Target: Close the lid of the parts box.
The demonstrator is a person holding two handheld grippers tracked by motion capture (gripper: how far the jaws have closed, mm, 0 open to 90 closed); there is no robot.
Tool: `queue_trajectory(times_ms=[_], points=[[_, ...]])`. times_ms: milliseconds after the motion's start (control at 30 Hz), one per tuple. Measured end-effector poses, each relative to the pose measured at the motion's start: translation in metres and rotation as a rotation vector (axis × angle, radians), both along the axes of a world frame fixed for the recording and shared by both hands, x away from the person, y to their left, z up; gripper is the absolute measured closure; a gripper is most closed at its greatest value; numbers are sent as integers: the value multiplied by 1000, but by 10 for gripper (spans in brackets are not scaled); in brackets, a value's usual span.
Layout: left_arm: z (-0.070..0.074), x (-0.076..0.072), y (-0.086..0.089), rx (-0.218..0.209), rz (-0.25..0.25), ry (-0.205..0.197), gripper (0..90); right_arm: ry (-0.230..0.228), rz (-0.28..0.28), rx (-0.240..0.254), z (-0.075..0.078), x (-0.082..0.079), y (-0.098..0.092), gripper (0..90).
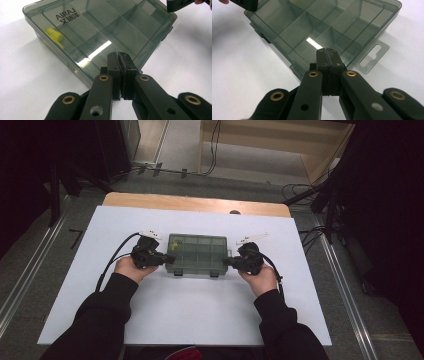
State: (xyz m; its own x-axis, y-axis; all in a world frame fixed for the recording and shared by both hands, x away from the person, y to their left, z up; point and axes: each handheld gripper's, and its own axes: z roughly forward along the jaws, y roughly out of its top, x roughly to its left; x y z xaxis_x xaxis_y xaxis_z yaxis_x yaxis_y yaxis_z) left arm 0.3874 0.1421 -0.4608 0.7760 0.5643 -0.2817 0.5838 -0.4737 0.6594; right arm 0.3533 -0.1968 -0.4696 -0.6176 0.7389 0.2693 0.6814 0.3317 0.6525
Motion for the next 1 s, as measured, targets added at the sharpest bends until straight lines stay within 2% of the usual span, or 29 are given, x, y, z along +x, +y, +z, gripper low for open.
queue_trajectory(times_ms=[167, 367, 400, 500, 567, 600, 700, 767, 933, 1000], points=[[3, -2, 4, -29, 6, 12, 808, 29, 3, 60, 0, 1, -4, 796], [11, -14, 8, -60, -5, 7, 674, 11, 16, 101, 6, -12, -10, 661], [11, -15, 9, -64, -5, 18, 639, 8, 21, 106, 7, -14, -10, 641], [15, -21, 12, -81, -4, 34, 538, -4, 30, 111, 9, -21, -11, 567], [18, -26, 14, -94, -7, 25, 522, -15, 44, 115, 10, -26, -11, 518], [18, -28, 15, -95, -11, 24, 484, -19, 50, 111, 10, -29, -10, 505], [16, -36, 19, -122, -7, 32, 449, -32, 68, 106, 10, -38, -9, 468], [15, -40, 19, -127, -12, 45, 416, -35, 79, 105, 10, -42, -10, 436], [10, -50, 19, -100, -20, 13, 354, -42, 101, 111, 8, -51, -11, 378], [9, -53, 19, -103, -23, 15, 331, -53, 106, 100, 7, -54, -11, 351]])
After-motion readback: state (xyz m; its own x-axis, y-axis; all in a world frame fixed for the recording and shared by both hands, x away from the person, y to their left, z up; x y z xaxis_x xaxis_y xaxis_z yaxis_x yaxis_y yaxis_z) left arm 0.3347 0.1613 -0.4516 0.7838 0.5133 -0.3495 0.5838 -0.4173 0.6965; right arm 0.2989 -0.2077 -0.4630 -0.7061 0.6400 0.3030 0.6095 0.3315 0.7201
